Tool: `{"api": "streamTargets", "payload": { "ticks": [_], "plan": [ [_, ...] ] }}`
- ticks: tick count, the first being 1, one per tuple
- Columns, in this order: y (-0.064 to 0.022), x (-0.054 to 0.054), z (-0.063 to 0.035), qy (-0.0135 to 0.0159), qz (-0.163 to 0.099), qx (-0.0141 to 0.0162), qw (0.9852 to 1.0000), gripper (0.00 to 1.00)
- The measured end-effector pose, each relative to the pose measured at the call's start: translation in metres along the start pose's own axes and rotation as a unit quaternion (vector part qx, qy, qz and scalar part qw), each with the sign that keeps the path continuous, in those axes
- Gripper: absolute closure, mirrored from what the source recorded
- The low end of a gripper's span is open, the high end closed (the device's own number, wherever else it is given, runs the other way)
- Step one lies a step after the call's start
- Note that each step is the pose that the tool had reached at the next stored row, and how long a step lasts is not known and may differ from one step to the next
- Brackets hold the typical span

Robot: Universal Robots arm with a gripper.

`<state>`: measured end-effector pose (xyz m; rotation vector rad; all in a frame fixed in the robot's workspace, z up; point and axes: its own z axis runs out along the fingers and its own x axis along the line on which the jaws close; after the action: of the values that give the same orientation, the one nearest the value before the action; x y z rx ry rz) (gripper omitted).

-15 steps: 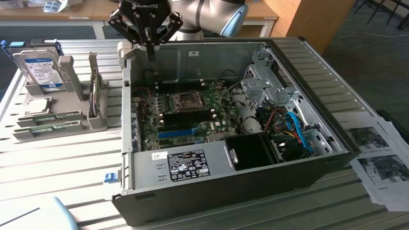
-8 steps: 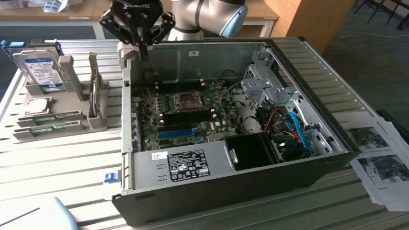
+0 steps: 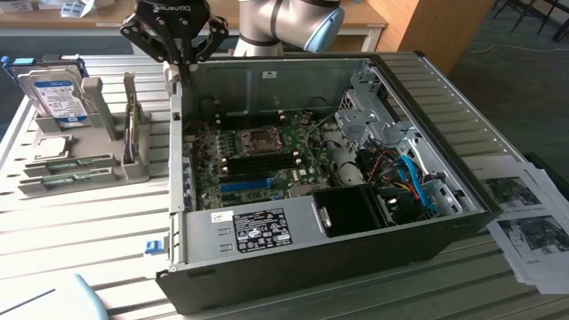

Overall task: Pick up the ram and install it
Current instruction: 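Reach for the ram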

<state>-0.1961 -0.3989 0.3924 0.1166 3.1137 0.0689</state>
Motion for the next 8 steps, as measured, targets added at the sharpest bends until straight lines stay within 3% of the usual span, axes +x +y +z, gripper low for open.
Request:
{"api": "streamTargets", "payload": {
  "ticks": [8],
  "plan": [
    [-0.0014,0.019,-0.0002,0.0,0.0,0.0,1.0,0.91]
  ]
}}
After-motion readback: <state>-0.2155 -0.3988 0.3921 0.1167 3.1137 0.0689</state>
